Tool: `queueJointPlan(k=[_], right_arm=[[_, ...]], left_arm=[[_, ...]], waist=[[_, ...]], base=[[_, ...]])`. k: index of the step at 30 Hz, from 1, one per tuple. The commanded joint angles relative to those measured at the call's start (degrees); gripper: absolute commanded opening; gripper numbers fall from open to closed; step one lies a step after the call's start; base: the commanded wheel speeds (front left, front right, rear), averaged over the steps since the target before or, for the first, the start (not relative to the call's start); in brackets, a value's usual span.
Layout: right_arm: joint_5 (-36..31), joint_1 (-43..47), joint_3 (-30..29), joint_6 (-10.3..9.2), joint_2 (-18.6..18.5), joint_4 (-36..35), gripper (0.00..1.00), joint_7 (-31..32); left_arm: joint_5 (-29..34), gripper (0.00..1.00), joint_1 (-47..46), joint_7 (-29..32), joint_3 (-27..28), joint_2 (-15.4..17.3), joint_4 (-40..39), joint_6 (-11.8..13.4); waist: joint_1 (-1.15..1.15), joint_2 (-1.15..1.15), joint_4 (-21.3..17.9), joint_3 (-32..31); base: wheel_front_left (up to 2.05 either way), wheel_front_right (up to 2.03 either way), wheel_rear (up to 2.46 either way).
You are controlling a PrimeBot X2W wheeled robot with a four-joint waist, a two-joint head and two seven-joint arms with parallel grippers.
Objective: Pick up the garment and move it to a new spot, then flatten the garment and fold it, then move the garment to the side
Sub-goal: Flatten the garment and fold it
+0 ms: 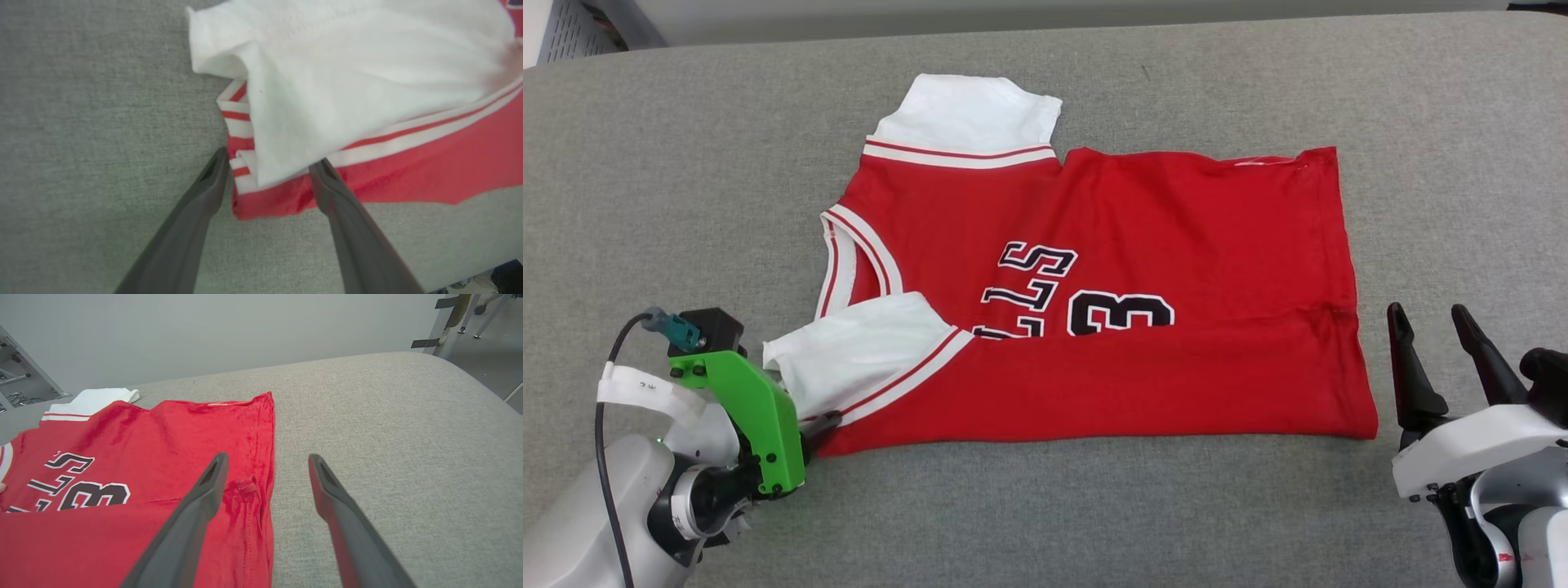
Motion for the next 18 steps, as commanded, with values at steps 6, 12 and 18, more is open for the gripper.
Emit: queueJointPlan(k=[6,12,18], right_arm=[[1.43,-0.77,-1.05,-0.05,-1.15,0.99,1.00,1.56],[3.51,0.23,-1.69,-0.05,-3.00,1.87,1.00,6.23],[9.62,2.06,-1.04,-0.05,-8.12,4.29,1.00,20.46]], left_arm=[[-0.86,0.00,0.67,0.45,-2.96,-4.21,1.39,-1.93],[1.32,0.00,0.41,-2.39,-2.04,-2.85,-0.70,-0.57],[3.13,0.00,1.68,-4.46,-0.27,0.11,-7.15,2.50]], waist=[[0.00,0.00,0.48,-0.39],[0.00,0.00,1.16,-2.26],[0.00,0.00,1.90,-3.90]], base=[[0.00,0.00,0.00],[0.00,0.00,0.00],[0.00,0.00,0.00]])
